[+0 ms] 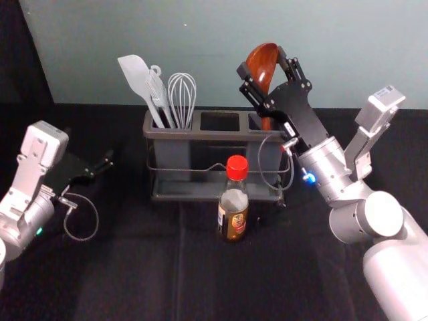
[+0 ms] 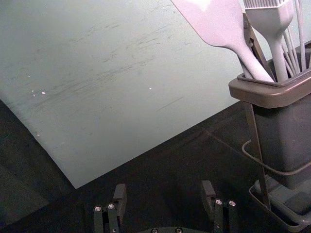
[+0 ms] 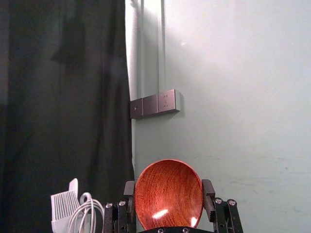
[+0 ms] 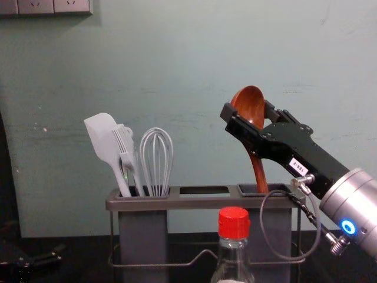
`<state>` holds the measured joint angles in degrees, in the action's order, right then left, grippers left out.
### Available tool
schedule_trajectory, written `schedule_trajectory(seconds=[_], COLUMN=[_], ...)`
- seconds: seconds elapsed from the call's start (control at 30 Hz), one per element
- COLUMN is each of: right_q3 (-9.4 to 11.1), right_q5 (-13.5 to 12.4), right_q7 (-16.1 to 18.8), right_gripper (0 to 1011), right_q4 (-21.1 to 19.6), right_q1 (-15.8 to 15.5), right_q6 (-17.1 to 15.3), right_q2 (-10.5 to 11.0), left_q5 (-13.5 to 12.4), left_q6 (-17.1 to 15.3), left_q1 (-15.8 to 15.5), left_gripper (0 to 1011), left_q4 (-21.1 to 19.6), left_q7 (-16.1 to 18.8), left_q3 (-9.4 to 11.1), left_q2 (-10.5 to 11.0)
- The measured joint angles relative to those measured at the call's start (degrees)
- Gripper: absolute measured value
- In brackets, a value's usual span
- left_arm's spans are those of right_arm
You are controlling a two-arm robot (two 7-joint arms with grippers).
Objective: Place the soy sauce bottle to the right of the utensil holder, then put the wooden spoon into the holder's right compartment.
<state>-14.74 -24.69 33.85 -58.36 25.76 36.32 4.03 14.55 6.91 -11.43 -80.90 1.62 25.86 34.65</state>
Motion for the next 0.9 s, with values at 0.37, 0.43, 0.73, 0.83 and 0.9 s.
schedule_trajectory(seconds=[0.37,0.43,0.73,0.83,0.9], right_q3=[0.51,0.55,0.87,0.96,1.01], right_q5=[-0.79,-0.80,-0.91,-1.01,-1.07], right_q7=[0.54,0.56,0.51,0.51,0.51], right_gripper=[864,930,1002,1002,1003], right_q4=[0.02,-0.04,-0.74,-0.90,-1.02], right_q1=[-0.45,-0.50,-0.57,-0.58,-0.61], right_q6=[-0.70,-0.77,-1.01,-1.07,-1.09], right_q2=[-0.35,-0.38,-0.49,-0.51,-0.50], left_q5=[0.00,0.00,0.00,0.00,0.00], left_q6=[0.00,0.00,0.00,0.00,0.00], left_q1=[0.00,0.00,0.00,0.00,0.00], left_gripper=[1005,1005,1005,1005,1005], left_q4=[0.00,0.00,0.00,0.00,0.00], left_q7=[0.00,0.00,0.00,0.00,0.00], left_q3=[0.00,0.00,0.00,0.00,0.00], left_q2=[0.00,0.00,0.00,0.00,0.00])
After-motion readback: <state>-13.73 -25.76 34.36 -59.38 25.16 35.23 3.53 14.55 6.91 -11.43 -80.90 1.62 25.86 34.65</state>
